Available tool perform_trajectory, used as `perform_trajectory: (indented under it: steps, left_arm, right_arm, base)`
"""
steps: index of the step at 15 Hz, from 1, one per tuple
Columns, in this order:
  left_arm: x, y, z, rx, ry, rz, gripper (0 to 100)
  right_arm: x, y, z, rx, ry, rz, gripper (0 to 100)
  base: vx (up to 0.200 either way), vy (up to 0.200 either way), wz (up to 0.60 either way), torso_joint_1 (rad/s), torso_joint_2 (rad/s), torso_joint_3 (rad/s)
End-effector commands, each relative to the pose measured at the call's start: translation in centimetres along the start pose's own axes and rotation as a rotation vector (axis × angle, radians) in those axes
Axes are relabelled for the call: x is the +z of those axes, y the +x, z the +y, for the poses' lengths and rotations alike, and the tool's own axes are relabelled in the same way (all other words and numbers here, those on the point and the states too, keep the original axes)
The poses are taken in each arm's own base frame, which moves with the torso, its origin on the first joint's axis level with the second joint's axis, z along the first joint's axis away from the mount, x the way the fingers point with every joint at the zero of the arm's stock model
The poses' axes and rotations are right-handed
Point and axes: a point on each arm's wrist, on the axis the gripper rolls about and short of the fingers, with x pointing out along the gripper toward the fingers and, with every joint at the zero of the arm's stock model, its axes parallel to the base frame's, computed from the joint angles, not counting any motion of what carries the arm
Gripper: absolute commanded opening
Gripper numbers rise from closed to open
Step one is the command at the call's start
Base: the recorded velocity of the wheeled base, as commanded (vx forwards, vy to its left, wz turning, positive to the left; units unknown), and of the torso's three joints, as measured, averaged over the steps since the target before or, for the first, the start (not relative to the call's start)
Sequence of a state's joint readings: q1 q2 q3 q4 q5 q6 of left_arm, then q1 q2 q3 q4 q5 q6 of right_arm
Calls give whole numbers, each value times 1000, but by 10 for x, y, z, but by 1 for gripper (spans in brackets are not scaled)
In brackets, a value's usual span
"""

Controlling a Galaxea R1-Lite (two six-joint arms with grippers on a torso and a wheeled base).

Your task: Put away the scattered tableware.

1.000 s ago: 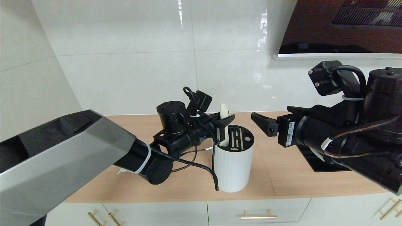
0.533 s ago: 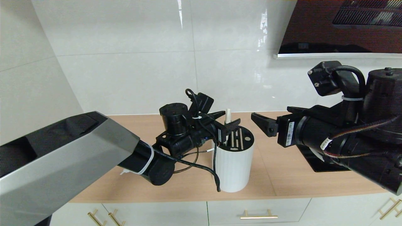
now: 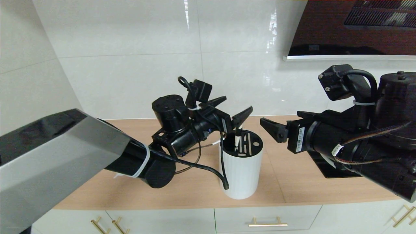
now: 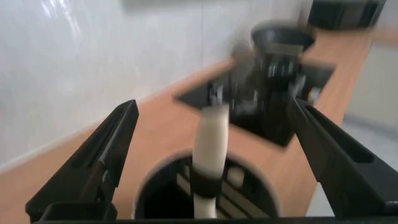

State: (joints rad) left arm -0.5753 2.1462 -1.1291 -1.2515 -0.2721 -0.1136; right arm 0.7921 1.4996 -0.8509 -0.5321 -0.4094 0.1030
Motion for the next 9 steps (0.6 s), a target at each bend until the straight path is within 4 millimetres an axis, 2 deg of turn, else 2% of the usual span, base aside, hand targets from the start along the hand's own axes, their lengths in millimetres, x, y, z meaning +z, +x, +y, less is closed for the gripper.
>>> perform_trajectory:
  steps: [1, 2, 3, 4, 5, 6, 8, 9]
  left_arm:
    - [31, -6, -5, 0, 3, -79, 100]
    - [101, -35, 10, 166, -30, -301, 100]
    - [118, -55, 26, 275, -5, -355, 100]
    - [123, -68, 33, 324, 9, -368, 100]
    - [130, -104, 40, 402, 29, -358, 100]
    - [135, -135, 39, 440, 45, -340, 100]
    - [149, -177, 27, 467, 71, -338, 100]
    - [151, -200, 15, 482, 68, -304, 100]
  right_arm:
    - [0, 1, -3, -12, 1, 1, 100]
    - [5, 1, -23, -71, 20, -21, 100]
    - [7, -9, -29, -79, 30, -40, 100]
    - [8, -17, -33, -86, 30, -53, 100]
    - [14, -45, -44, -87, 51, -108, 100]
    - [13, -68, -51, -77, 54, -135, 100]
    - [8, -100, -68, -118, 60, -181, 100]
    - [-3, -122, -85, -202, 62, -207, 100]
  base:
    - [0, 0, 0, 0, 0, 0]
    - [0, 0, 0, 0, 0, 0]
    - [0, 0, 0, 0, 0, 0]
    - [0, 0, 0, 0, 0, 0]
    - [0, 0, 0, 0, 0, 0]
    - [0, 0, 0, 0, 0, 0]
    - [0, 0, 0, 0, 0, 0]
    - [0, 0, 0, 0, 0, 0]
